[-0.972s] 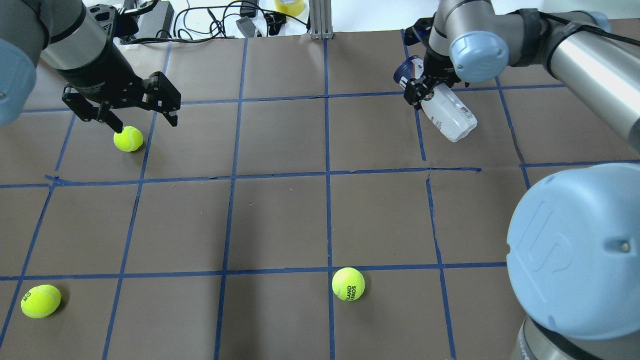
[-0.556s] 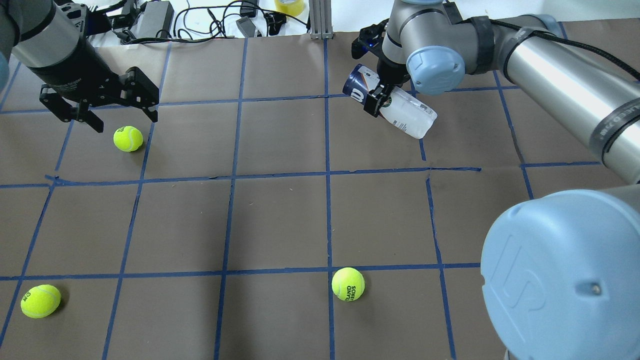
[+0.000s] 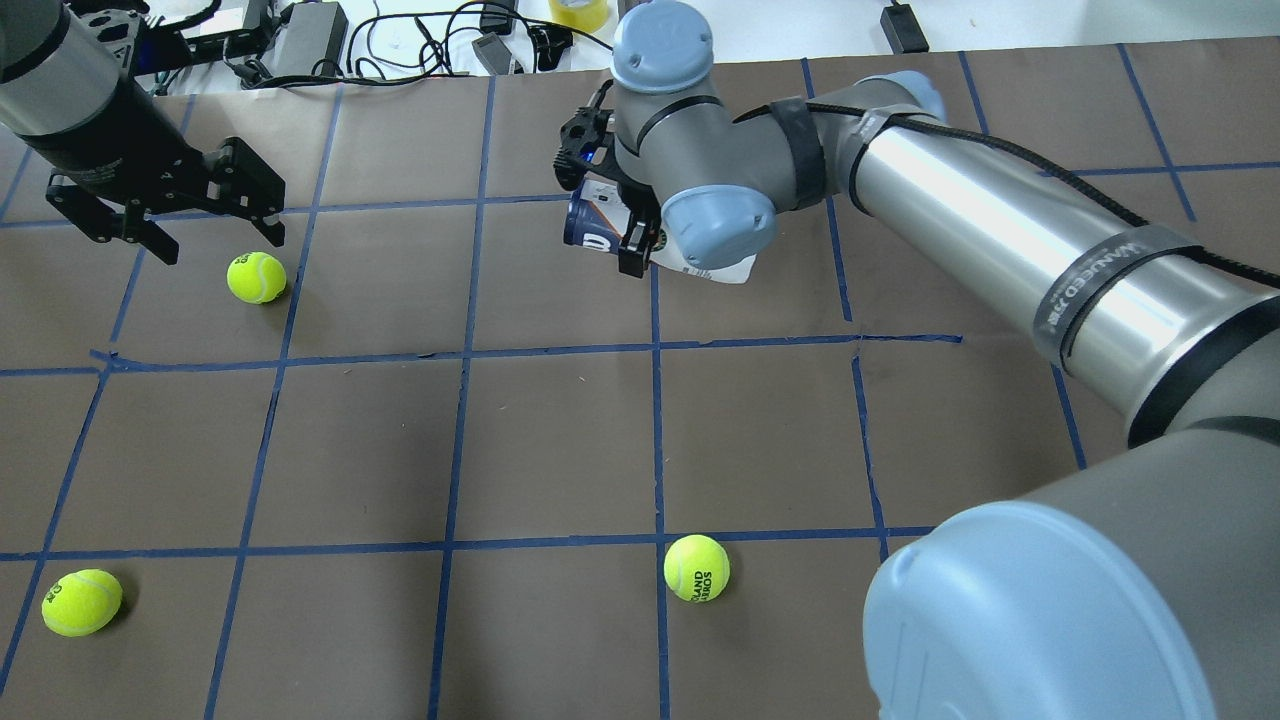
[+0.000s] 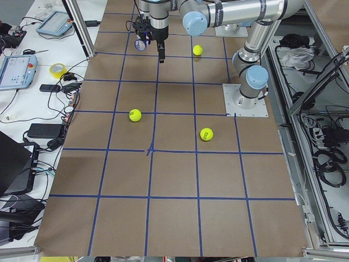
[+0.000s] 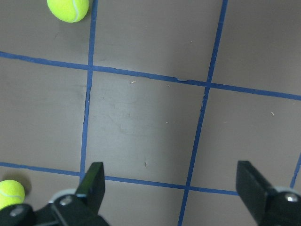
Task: Lift up tennis ball bucket
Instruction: 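Carry the can with the right gripper toward the table center near the left gripper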
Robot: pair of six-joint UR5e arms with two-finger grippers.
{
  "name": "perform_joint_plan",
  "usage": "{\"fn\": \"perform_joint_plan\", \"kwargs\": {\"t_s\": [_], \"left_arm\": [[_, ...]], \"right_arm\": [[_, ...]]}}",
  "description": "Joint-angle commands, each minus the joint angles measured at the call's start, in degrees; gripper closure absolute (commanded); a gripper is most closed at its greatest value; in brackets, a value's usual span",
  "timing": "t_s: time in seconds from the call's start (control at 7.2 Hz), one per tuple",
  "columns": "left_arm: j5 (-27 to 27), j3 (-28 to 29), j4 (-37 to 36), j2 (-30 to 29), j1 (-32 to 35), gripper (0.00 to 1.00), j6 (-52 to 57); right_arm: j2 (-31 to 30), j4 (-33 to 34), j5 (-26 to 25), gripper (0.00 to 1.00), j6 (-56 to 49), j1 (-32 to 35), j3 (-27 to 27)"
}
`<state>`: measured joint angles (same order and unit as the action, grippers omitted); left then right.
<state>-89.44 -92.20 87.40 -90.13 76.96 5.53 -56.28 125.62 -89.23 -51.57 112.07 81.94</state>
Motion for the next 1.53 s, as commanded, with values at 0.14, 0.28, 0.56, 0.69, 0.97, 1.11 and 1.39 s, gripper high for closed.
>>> {"fn": "perform_joint_plan", "kwargs": {"t_s": [0.14,0.28,0.56,0.69,0.97,1.11,1.39], "left_arm": [[0.0,-0.1,0.0,-0.1,-0.2,0.0,0.4],[0.0,-0.1,0.0,-0.1,-0.2,0.0,0.5],[0.0,-0.1,0.0,0.0,-0.2,0.0,0.4],[0.0,-0.1,0.0,0.0,-0.2,0.0,0.4],[0.1,-0.1,0.0,0.0,-0.2,0.0,0.4],[0.1,-0.1,0.0,0.0,-0.2,0.0,0.4],[0.1,-0.1,0.0,0.0,-0.1,0.0,0.4]], "right_arm": [[5.7,7.1,0.9,0.18,-9.4,6.8,0.2],[5.7,6.8,0.8,0.18,-10.6,7.0,0.2],[5.6,6.7,0.7,0.18,-10.4,7.1,0.2],[5.8,6.7,1.0,0.18,-10.2,7.1,0.1],[6.0,6.7,0.8,0.11,-9.3,7.1,0.2],[6.3,6.6,0.8,0.07,-9.3,7.1,0.2],[5.7,4.6,0.1,0.0,-9.3,7.0,0.1]]}}
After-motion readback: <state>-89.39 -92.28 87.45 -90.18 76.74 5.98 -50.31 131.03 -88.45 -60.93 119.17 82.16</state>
